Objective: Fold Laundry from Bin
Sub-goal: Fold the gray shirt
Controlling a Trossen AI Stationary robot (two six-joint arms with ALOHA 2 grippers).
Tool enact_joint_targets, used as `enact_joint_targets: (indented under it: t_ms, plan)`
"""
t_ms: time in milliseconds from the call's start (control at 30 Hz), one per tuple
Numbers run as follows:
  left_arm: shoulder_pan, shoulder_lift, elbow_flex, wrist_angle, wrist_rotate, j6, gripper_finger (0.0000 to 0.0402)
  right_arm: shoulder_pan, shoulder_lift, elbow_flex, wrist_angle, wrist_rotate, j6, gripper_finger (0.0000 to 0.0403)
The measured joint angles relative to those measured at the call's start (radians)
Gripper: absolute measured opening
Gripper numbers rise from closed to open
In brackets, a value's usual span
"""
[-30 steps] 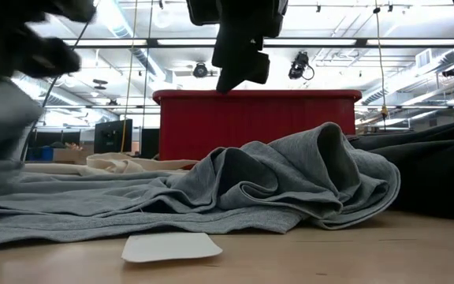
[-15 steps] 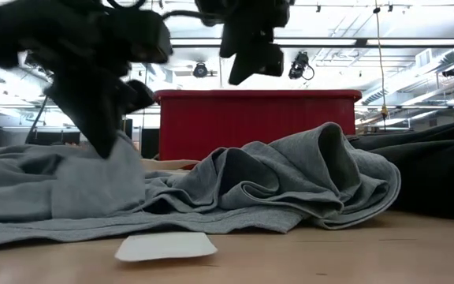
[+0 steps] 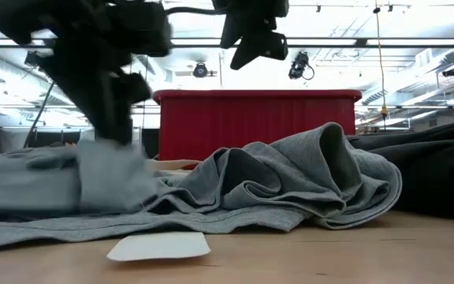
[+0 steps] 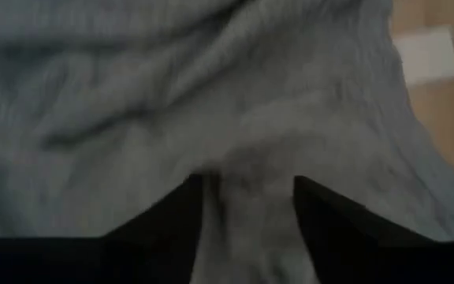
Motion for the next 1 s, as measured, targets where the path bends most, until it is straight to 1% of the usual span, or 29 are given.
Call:
enact_joint_targets:
  t_ms: [67,133,233,333,400,533,633,700,767,867,933,1000]
  plan:
    - [0.001,-0.047,0.000,-0.118,0.027,-0.027,0.0234,-0.005,0.000,0.000,0.000,-0.001,0.000,0.0185]
    - [-0.006,-0.089,0.000,-0.270,0.039,-0.043,0.0256,-0.005,0.000,0.000,0.000,0.001,-0.002,0.0185]
    - [-0.048,-0.133,0.000,-0.466,0.038,-0.027,0.0267,-0.005,0.000,0.000,0.001,-0.001,-0.006,0.0185]
    - [-0.120,-0.159,-0.003,-0.571,0.002,0.021,0.0268,-0.004,0.000,0.000,0.008,-0.001,-0.007,0.0185]
    - [-0.168,-0.170,-0.029,-0.563,-0.010,0.049,0.0264,-0.004,0.000,0.000,0.013,-0.001,-0.006,0.0185]
    - [-0.260,-0.175,-0.111,-0.547,-0.011,0.037,0.0249,0.000,0.000,0.000,0.015,0.001,0.005,0.0185]
    - [-0.330,-0.175,-0.147,-0.469,-0.021,0.025,0.0231,0.010,0.000,0.000,0.016,0.012,0.007,0.0185]
    - [-0.386,-0.175,-0.151,-0.421,-0.069,0.026,0.0216,0.014,0.000,0.000,0.016,0.017,0.008,0.0185]
    - [-0.437,-0.175,-0.151,-0.385,-0.151,0.033,0.0199,0.017,0.000,0.000,0.016,0.017,0.011,0.0185]
    - [-0.495,-0.175,-0.153,-0.375,-0.281,0.037,0.0176,0.017,0.000,0.000,0.015,0.018,0.026,0.0185]
    - [-0.517,-0.176,-0.168,-0.363,-0.301,0.036,0.0166,0.017,0.000,0.000,0.016,0.018,0.026,0.0185]
    - [-0.535,-0.176,-0.197,-0.348,-0.269,0.032,0.0158,0.017,0.000,0.000,0.015,0.018,0.027,0.0185]
